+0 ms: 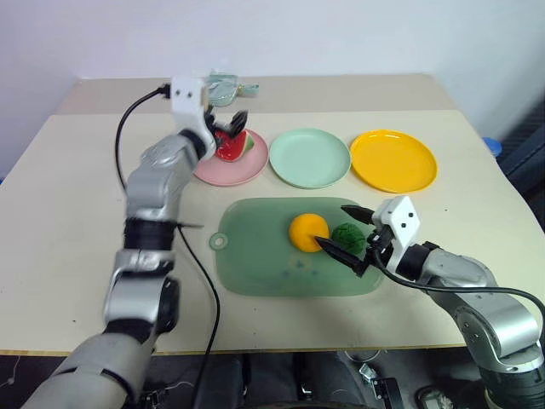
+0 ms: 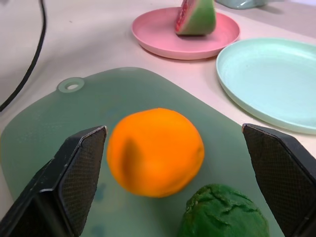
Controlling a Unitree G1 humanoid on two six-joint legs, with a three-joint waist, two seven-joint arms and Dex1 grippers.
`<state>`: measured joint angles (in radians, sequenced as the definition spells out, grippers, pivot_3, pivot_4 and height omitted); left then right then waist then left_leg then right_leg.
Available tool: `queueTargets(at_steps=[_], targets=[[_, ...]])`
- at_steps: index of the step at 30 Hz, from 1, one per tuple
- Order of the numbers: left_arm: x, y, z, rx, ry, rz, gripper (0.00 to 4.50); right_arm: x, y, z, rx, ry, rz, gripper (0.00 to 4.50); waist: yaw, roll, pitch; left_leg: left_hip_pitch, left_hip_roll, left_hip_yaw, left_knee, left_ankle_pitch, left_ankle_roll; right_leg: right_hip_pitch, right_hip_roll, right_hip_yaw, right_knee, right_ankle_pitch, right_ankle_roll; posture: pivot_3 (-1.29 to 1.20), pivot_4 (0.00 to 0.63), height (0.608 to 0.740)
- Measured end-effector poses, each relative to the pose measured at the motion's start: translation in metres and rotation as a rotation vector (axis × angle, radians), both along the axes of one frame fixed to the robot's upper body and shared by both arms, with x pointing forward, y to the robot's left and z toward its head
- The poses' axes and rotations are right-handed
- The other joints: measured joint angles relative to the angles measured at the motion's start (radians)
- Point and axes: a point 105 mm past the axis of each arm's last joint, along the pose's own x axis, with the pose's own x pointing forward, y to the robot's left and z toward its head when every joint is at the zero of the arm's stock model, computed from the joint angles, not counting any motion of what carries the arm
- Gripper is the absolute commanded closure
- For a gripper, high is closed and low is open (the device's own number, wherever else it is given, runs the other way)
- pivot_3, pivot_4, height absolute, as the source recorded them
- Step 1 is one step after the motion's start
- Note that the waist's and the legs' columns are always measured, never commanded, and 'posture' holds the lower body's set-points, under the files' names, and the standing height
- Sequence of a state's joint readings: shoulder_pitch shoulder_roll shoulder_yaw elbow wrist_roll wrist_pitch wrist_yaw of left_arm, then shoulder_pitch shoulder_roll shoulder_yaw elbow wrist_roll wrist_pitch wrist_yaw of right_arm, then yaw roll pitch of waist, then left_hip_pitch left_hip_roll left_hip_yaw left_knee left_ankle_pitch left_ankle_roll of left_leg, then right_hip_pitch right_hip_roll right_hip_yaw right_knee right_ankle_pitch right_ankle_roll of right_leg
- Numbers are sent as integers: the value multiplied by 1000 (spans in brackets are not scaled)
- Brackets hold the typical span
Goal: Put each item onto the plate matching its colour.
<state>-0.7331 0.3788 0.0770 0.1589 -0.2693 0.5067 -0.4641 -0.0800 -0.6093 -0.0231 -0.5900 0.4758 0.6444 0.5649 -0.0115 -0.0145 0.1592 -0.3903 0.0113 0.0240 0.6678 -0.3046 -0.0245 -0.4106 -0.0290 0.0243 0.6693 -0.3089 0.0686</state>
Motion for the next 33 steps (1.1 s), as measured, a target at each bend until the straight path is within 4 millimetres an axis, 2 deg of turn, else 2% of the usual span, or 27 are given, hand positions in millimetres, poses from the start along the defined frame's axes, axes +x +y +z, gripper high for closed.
queueTargets(at_steps=[4, 8, 12, 14, 25, 28, 33], targets=[[-37, 6, -31, 116, 33, -130, 232, 4, 4, 0, -24, 1, 6, 0, 2, 0, 0, 0, 0, 0, 1, 0, 0, 0, -1, 0, 0, 0, 0, 0, 150, 740], [-72, 5, -43, 174, 56, -262, 108, 7, 3, -3, -47, 19, 24, 0, 4, 0, 0, 0, 0, -1, 1, -3, 6, 2, -1, -1, -1, 0, 0, 0, 150, 740], [-99, 1, -68, 227, 128, -343, 108, 15, 1, -5, -105, 15, 12, 0, -1, 0, 0, 0, 0, -1, 1, -4, 8, 1, -1, -1, 0, 0, 0, 0, 150, 740], [-103, 0, -75, 214, 144, -347, 108, 18, 2, -6, -123, 10, 18, 0, 1, 0, 0, 0, 0, -1, 1, -5, 8, 1, -1, -1, 0, 0, 0, 0, 150, 740], [-109, -18, -82, 200, 143, -414, 108, 10, 11, -10, -119, 34, 112, 0, -3, 0, 0, 0, 0, -1, 1, -5, 10, 2, 0, -1, 0, 0, 0, 0, 150, 740], [-110, -19, -83, 205, 125, -423, 108, 15, 19, -16, -181, 29, 126, 0, -3, 0, 0, 0, 0, -1, 1, -5, 10, 2, 0, -1, 0, 0, 0, 0, 150, 740], [-114, -16, -87, 215, 134, -435, 108, 29, 19, -21, -246, 23, 94, 0, 0, 0, 0, 0, 0, -1, 2, -5, 10, 2, -1, -1, 0, 0, 0, 0, 150, 740]])
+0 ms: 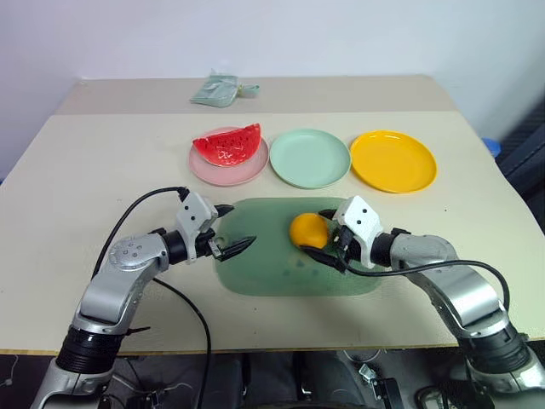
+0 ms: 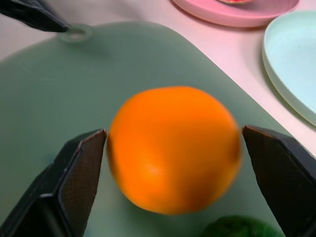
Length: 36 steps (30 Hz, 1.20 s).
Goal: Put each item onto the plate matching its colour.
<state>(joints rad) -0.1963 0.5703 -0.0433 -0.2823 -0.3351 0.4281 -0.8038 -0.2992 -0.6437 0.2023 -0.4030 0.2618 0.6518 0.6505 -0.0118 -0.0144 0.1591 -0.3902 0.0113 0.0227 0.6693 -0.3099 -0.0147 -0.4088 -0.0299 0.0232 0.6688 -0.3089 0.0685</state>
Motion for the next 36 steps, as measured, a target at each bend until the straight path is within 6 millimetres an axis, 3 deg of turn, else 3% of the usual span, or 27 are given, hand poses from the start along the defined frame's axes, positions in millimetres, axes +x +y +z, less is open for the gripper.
queueTargets(at_steps=[3, 8, 14, 18, 19, 22, 24, 28, 30, 32, 36], targets=[[0, 1, -1, -1, -2, 3, 108, 3, 1, 0, -23, 4, 0, 0, 0, 0, 0, 0, 0, 0, 0, 0, 0, 0, 0, 0, 0, 0, 0, 0, 150, 740], [-1, 4, -3, -4, -7, 27, 0, 2, 3, -1, -29, 9, 14, 1137, -1, 0, 0, 0, 0, 0, 0, 0, 0, 0, 0, 0, 0, 0, 0, 0, 150, 740], [-3, 9, -4, -4, -23, 64, 0, 2, 7, 2, -11, -1, 20, 1180, -1, 0, 0, 0, 0, 0, 0, 0, 0, 0, 0, 0, 0, 0, 0, 0, 150, 740], [-4, 11, -7, 1, -24, 76, 0, 22, 0, 41, 58, -121, -60, 1180, -2, 0, 0, 0, 0, 0, 0, 0, 0, 0, 0, 0, 1, 0, 0, 0, 150, 740], [-4, 12, -7, 4, -26, 80, 0, 35, -9, 55, 60, -169, -122, 1180, -2, 0, 0, 0, 0, 0, 1, 0, 0, 0, 0, 0, 1, 0, 0, 0, 150, 740], [-3, 11, -5, 2, -39, 81, 0, 77, -65, 83, 55, -262, -430, 1180, 6, 0, 0, 0, 0, 0, 1, 0, 0, 0, -1, -1, 0, 0, 0, 0, 150, 740], [-2, 10, -4, -2, -44, 79, 0, 93, -94, 77, 44, -243, -576, 1180, 4, 0, 0, -1, 0, 1, 0, 0, 0, 0, -1, -1, 0, 0, 0, 0, 150, 740], [1, 3, 0, -14, -65, 66, 0, 115, -150, 43, -23, -155, -820, 1180, -3, 0, 0, -1, 0, 2, -1, 2, -3, -1, 0, 0, 0, 0, 0, 0, 150, 740], [1, 0, 0, -13, -66, 62, 0, 119, -166, 27, -37, -123, -866, 1180, -7, 0, 0, -1, 0, 3, -1, 2, -4, -2, 0, 1, 0, 0, 0, 0, 150, 740], [1, -2, -1, -17, -64, 59, 0, 125, -173, 25, -18, -128, -870, 137, -14, 1, -1, 0, 1, 5, -1, 3, -4, -2, 1, 3, 1, 0, 0, 0, 150, 740], [1, -4, -1, -22, -67, 64, 0, 129, -171, 32, 9, -167, -827, 28, -13, 1, -1, 0, 1, 5, -1, 2, -4, -2, 1, 3, 1, 0, 0, 0, 150, 740]])
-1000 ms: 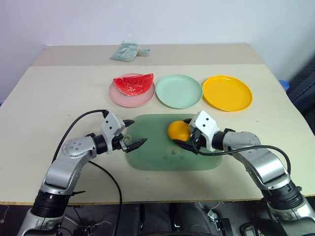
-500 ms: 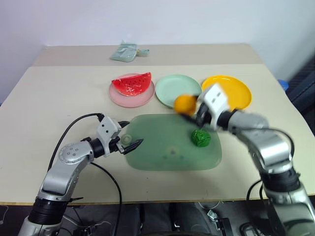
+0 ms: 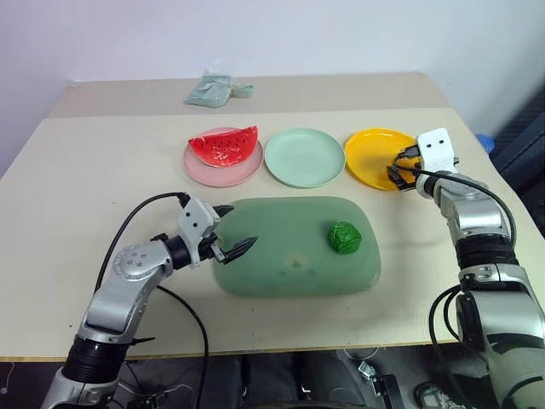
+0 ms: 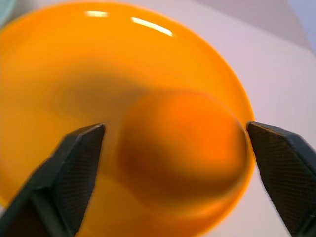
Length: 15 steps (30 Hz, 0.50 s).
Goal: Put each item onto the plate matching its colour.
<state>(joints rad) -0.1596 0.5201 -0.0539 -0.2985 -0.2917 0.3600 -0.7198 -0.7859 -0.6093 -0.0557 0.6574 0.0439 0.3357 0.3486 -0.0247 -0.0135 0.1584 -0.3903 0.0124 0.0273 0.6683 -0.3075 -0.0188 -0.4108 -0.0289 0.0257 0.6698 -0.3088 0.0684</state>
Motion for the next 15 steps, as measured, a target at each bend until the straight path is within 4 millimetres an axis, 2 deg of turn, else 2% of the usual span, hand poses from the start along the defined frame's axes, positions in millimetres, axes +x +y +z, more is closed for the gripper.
queueTargets(at_steps=[3, 6, 8, 11, 13, 15], targets=[[-1, 1, -1, 0, 0, 10, 0, -6, 15, 21, -7, -86, 123, 28, 6, 0, 0, 0, 0, 0, 0, -1, 2, 0, 0, 0, 0, 0, 0, 0, 150, 740], [-4, 5, -3, 6, 8, 23, 0, -37, 39, 42, -16, -146, 360, 28, 18, 0, 0, -1, 0, -2, 0, -3, 5, 1, 0, -2, -1, 0, 0, 0, 150, 740], [-5, 4, -2, 9, 5, 19, 0, -79, 57, 28, -49, -43, 566, 28, 36, 0, 0, 0, 0, -3, 0, -4, 8, 3, -1, -3, -3, 0, 0, 0, 150, 740], [-5, 5, -2, 18, 6, 13, 0, -128, 80, -6, -15, 158, 764, 28, 36, 1, 0, 1, 0, -3, 2, -4, 8, 5, -2, -2, -3, 0, 1, 0, 150, 740], [-5, 3, -1, 22, 6, -9, 0, -147, 89, -18, 5, 226, 812, 28, 31, 1, 0, 2, 0, -3, 3, -4, 8, 6, -1, -2, -3, 1, 1, 0, 150, 740], [-6, -1, 2, 25, 0, -43, 0, -157, 99, -27, 10, 259, 832, 28, 25, 0, 0, 3, 0, -3, 3, -4, 8, 7, -1, -2, -2, 1, 1, 0, 150, 740]])
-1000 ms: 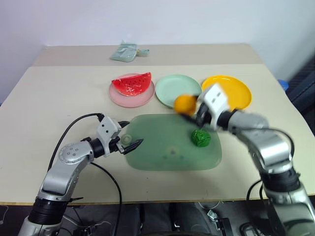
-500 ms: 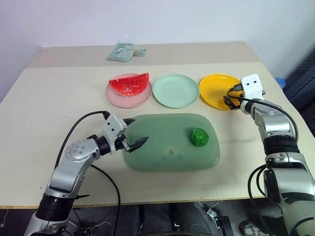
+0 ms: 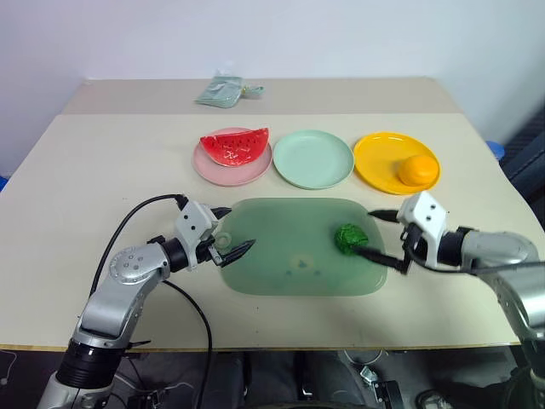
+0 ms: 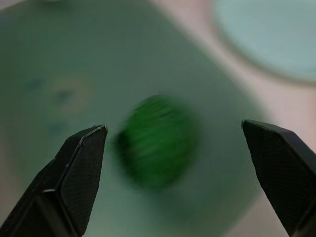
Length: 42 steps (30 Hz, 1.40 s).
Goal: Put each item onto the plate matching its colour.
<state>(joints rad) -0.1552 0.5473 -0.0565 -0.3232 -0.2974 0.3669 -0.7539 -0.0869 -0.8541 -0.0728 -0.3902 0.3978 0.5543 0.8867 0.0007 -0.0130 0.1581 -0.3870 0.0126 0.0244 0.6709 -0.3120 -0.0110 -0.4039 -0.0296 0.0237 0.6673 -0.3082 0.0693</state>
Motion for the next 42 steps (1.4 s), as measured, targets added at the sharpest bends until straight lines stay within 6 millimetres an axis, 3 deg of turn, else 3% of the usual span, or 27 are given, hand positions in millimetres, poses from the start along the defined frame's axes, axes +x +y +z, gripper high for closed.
queueTargets(at_steps=[4, 7, 9, 11, 15, 19, 21, 24, 26, 29, 31, 35, 38, 42], targets=[[1, -4, 6, -3, -16, -27, 0, 4, 12, -11, -19, -20, -35, 28, -13, 0, 0, 0, 0, 0, 0, 0, 0, 0, 0, 0, 0, 0, 0, 0, 150, 740], [1, -5, 7, -6, -16, -33, 0, 18, 8, -16, -47, -56, -112, 826, -13, 0, 0, 0, 0, 0, 0, 0, 0, -1, 0, 0, 0, 0, 0, 0, 150, 740], [1, -5, 7, -6, -12, -36, 0, 21, 3, -18, -63, -60, -144, 1872, -9, 0, 0, -1, 0, 0, 0, 0, 0, -1, 0, 0, 0, 0, 0, 0, 150, 740], [1, -5, 5, -5, -2, -35, 0, 21, 3, -18, -70, -65, -139, 2464, -9, 0, 0, -1, 0, 0, 0, 0, 0, -1, 0, 0, 0, 0, 0, 0, 150, 740], [1, -3, 4, -13, 6, -23, 0, 29, 9, -9, -39, -113, -131, 2469, -15, 0, 0, -1, 0, 0, 0, 0, 0, -1, 1, 0, 0, 0, 0, 0, 150, 740], [3, 1, 5, -42, 7, 21, 0, 92, 29, 44, 90, -340, -250, 2469, -38, 0, 0, 0, 1, 1, 2, 0, -1, -2, 3, 1, 3, 0, -1, 0, 150, 740], [4, 3, 5, -52, 6, 36, 0, 121, 33, 60, 113, -380, -323, 2469, -38, 0, 0, 0, 1, 1, 2, 1, -1, -3, 3, 1, 4, 0, -1, 0, 150, 740], [4, 6, 2, -52, 13, 57, 0, 147, 45, 43, 95, -313, -352, 2469, -31, 0, 0, -3, 0, 1, 2, 3, -5, -4, 1, 0, 3, 0, -1, 0, 150, 740], [3, 6, 0, -55, 15, 68, 0, 154, 49, 17, 67, -239, -354, 1427, -24, 0, 0, -5, 0, 2, 2, 3, -6, -5, 0, 0, 3, 0, -1, 0, 150, 740], [-1, 8, -2, -53, 22, 95, 0, 157, 47, -3, 59, -182, -361, 111, -17, 0, 0, -6, -1, 2, 5, 3, -5, -6, -1, 0, 3, 0, -1, 0, 150, 740], [-4, 9, -2, -55, 18, 108, 0, 158, 45, 1, 75, -205, -360, 45, -17, 0, 0, -6, -1, 2, 6, 2, -4, -5, -1, 0, 3, 1, 0, 0, 150, 740], [-9, 9, 4, -68, 0, 121, 0, 146, 34, 35, 148, -329, -314, 45, -12, 0, 0, -6, 0, 1, 6, -1, 2, -5, -1, 0, 4, 1, 0, 0, 150, 740], [-8, 19, 10, -85, -12, 163, 0, 113, 16, 51, 167, -373, -231, 45, -9, 0, 0, -6, 0, 1, 7, -3, 4, -4, -1, 0, 3, 1, 0, 0, 150, 740], [-7, 44, 15, -73, -23, 228, 0, 60, -2, 37, 105, -252, -122, 45, -12, 1, 0, -5, 0, 0, 7, -3, 4, -4, -1, -1, 3, 1, 0, 0, 150, 740]])
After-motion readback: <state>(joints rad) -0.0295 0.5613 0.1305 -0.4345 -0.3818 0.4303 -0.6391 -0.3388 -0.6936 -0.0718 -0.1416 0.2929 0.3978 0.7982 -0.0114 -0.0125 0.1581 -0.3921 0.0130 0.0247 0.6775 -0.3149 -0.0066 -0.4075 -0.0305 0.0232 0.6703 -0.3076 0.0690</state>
